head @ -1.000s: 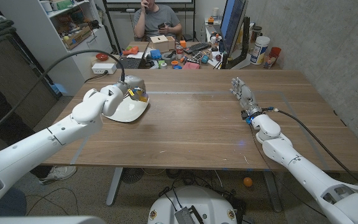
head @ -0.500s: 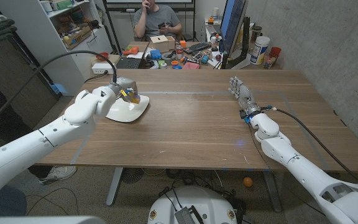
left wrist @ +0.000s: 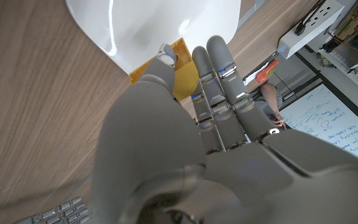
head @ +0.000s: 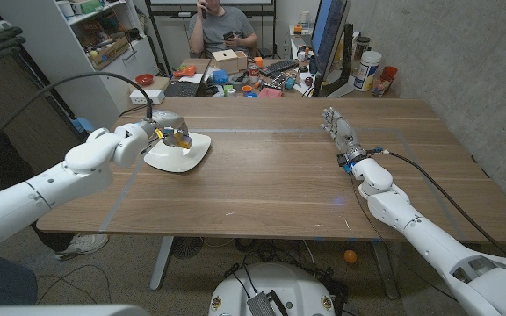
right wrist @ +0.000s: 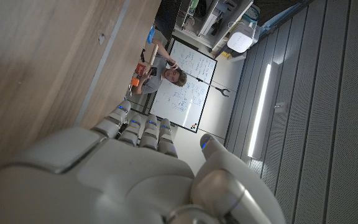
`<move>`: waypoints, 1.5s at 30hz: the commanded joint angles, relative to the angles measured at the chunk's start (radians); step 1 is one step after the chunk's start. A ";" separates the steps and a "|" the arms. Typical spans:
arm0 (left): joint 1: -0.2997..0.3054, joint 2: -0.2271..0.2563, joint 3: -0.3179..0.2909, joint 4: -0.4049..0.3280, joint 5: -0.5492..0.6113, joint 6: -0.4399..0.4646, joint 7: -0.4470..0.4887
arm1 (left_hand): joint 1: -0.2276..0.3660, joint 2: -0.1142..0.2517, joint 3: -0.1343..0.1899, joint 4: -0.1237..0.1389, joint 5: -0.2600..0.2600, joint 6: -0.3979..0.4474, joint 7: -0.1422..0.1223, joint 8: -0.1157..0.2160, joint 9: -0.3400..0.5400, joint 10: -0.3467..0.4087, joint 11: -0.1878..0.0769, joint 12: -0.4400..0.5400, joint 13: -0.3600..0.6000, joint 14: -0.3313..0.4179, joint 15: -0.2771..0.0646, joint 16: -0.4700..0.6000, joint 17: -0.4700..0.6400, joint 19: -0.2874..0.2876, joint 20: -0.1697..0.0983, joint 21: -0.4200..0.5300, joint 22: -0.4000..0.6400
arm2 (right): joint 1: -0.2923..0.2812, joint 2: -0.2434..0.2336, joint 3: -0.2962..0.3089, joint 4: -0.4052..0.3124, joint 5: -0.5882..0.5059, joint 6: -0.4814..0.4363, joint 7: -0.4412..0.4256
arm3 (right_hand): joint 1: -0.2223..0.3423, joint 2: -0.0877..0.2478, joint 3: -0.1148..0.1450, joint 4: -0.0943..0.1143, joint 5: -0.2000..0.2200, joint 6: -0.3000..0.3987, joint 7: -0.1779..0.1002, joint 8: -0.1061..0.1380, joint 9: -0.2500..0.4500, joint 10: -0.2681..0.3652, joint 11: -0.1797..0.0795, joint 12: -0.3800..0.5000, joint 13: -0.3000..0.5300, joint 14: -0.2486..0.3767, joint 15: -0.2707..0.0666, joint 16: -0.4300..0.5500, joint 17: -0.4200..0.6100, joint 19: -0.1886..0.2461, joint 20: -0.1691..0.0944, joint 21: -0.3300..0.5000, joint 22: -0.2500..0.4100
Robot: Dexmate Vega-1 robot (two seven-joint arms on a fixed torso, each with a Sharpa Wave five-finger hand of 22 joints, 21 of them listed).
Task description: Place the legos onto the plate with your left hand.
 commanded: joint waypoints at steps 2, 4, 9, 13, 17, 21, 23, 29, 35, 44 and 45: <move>0.005 0.025 0.002 0.059 0.013 -0.020 0.053 | 0.063 0.101 0.031 0.025 0.003 0.104 0.043 0.004 0.004 0.165 -0.152 -0.001 0.121 0.045 -0.134 -0.007 -0.001 -0.003 -0.088 0.007 0.000 | 0.017 0.011 -0.011 0.018 -0.007 -0.003 0.003 | -0.011 0.001 0.000 0.000 0.005 0.001 -0.003 0.001 0.002 0.003 -0.002 0.001 0.004 -0.003 0.003 0.000 0.003 0.001 -0.003 0.004 0.004; -0.007 0.016 0.019 0.073 0.046 -0.008 0.052 | 0.062 0.101 0.032 0.025 0.003 0.106 0.045 0.004 0.004 0.165 -0.153 -0.001 0.120 0.045 -0.134 -0.010 -0.002 -0.003 -0.088 0.007 0.000 | 0.016 0.012 -0.011 0.018 -0.007 -0.003 0.000 | -0.011 0.001 0.000 -0.001 0.005 0.001 -0.003 0.001 0.002 0.003 -0.001 0.000 0.004 -0.003 0.004 0.000 0.003 0.001 -0.002 0.004 0.004; -0.034 -0.005 0.042 0.109 0.078 -0.004 0.052 | 0.060 0.101 0.034 0.025 0.003 0.106 0.044 0.003 0.004 0.166 -0.157 -0.003 0.120 0.050 -0.134 -0.015 -0.005 -0.004 -0.088 0.011 0.000 | 0.009 0.008 -0.009 0.007 -0.009 -0.008 -0.009 | -0.011 0.001 0.000 -0.001 0.005 0.001 -0.003 0.001 0.002 0.002 -0.001 0.000 0.004 -0.002 0.003 0.001 0.003 0.001 -0.002 0.004 0.004; -0.053 -0.019 0.059 0.139 0.097 0.000 0.051 | 0.059 0.100 0.035 0.024 0.003 0.110 0.043 0.004 0.004 0.166 -0.156 -0.003 0.122 0.054 -0.135 -0.018 -0.007 -0.004 -0.087 0.013 0.000 | 0.003 0.003 -0.008 -0.002 -0.011 -0.012 -0.016 | -0.011 0.000 -0.001 -0.001 0.005 0.001 -0.003 0.001 0.002 0.003 0.000 0.000 0.004 -0.002 0.004 0.001 0.003 0.000 -0.001 0.004 0.004; -0.065 -0.031 0.073 0.167 0.118 0.007 0.066 | 0.059 0.100 0.036 0.024 0.003 0.111 0.043 0.004 0.004 0.167 -0.157 -0.003 0.122 0.056 -0.135 -0.020 -0.007 -0.005 -0.087 0.014 0.000 | 0.002 0.001 -0.008 -0.005 -0.012 -0.014 -0.018 | -0.011 0.000 -0.001 -0.001 0.005 0.001 -0.002 0.001 0.002 0.003 -0.001 0.000 0.004 -0.002 0.004 0.001 0.003 0.000 -0.001 0.004 0.004; -0.077 -0.043 0.082 0.197 0.119 0.004 0.085 | 0.058 0.099 0.037 0.023 0.003 0.112 0.045 0.004 0.004 0.169 -0.157 -0.005 0.121 0.058 -0.135 -0.023 -0.008 -0.005 -0.087 0.016 -0.001 | 0.004 0.003 -0.010 -0.004 -0.014 -0.015 -0.018 | -0.011 0.000 -0.001 -0.001 0.005 0.001 -0.002 0.001 0.002 0.002 -0.001 0.000 0.004 -0.002 0.004 0.001 0.003 0.000 -0.001 0.004 0.004; -0.083 -0.048 0.090 0.209 0.128 0.006 0.092 | 0.057 0.099 0.037 0.023 0.003 0.115 0.044 0.004 0.004 0.171 -0.159 -0.005 0.121 0.059 -0.135 -0.024 -0.009 -0.005 -0.087 0.017 -0.001 | 0.006 0.003 -0.011 -0.004 -0.016 -0.015 -0.019 | -0.011 0.000 -0.001 -0.001 0.005 0.001 -0.002 0.001 0.002 0.002 -0.002 0.000 0.004 -0.002 0.002 0.001 0.003 0.000 -0.001 0.004 0.004; -0.101 -0.066 0.108 0.247 0.131 -0.003 0.119 | 0.056 0.098 0.038 0.022 0.004 0.116 0.045 0.004 0.004 0.171 -0.157 -0.007 0.121 0.063 -0.135 -0.028 -0.010 -0.005 -0.087 0.020 -0.001 | 0.010 0.004 -0.013 -0.004 -0.019 -0.022 -0.023 | -0.011 0.000 -0.001 -0.001 0.006 0.001 -0.002 0.001 0.002 0.002 -0.001 0.001 0.004 -0.001 0.003 0.001 0.002 0.000 -0.001 0.004 0.004; -0.127 -0.103 0.133 0.311 0.126 -0.026 0.168 | 0.054 0.097 0.040 0.022 0.004 0.120 0.044 0.004 0.004 0.172 -0.156 -0.008 0.122 0.064 -0.135 -0.033 -0.011 -0.006 -0.086 0.023 -0.001 | 0.022 0.009 -0.017 0.007 -0.023 -0.027 -0.022 | -0.011 0.000 -0.002 -0.001 0.006 0.001 -0.002 0.002 0.001 0.001 0.000 0.000 0.004 -0.001 0.004 0.001 0.002 0.000 0.000 0.004 0.004; -0.166 -0.144 0.159 0.386 0.088 -0.079 0.232 | 0.052 0.097 0.042 0.021 0.005 0.121 0.043 0.003 0.004 0.172 -0.159 -0.009 0.124 0.070 -0.136 -0.037 -0.011 -0.006 -0.085 0.027 -0.001 | 0.039 0.016 -0.021 0.023 -0.028 -0.034 -0.026 | -0.011 -0.001 -0.002 -0.001 0.006 0.000 -0.002 0.001 0.001 0.002 -0.001 0.000 0.004 -0.001 0.003 0.001 0.002 -0.001 -0.001 0.005 0.004; -0.170 -0.148 0.163 0.393 0.084 -0.083 0.235 | 0.052 0.097 0.043 0.021 0.005 0.122 0.045 0.004 0.004 0.174 -0.160 -0.010 0.123 0.071 -0.136 -0.039 -0.011 -0.006 -0.085 0.028 -0.001 | 0.042 0.017 -0.022 0.027 -0.028 -0.034 -0.025 | -0.011 -0.001 -0.002 -0.001 0.006 0.000 -0.001 0.002 0.001 0.001 -0.001 0.000 0.004 -0.001 0.003 0.001 0.002 -0.001 0.000 0.005 0.004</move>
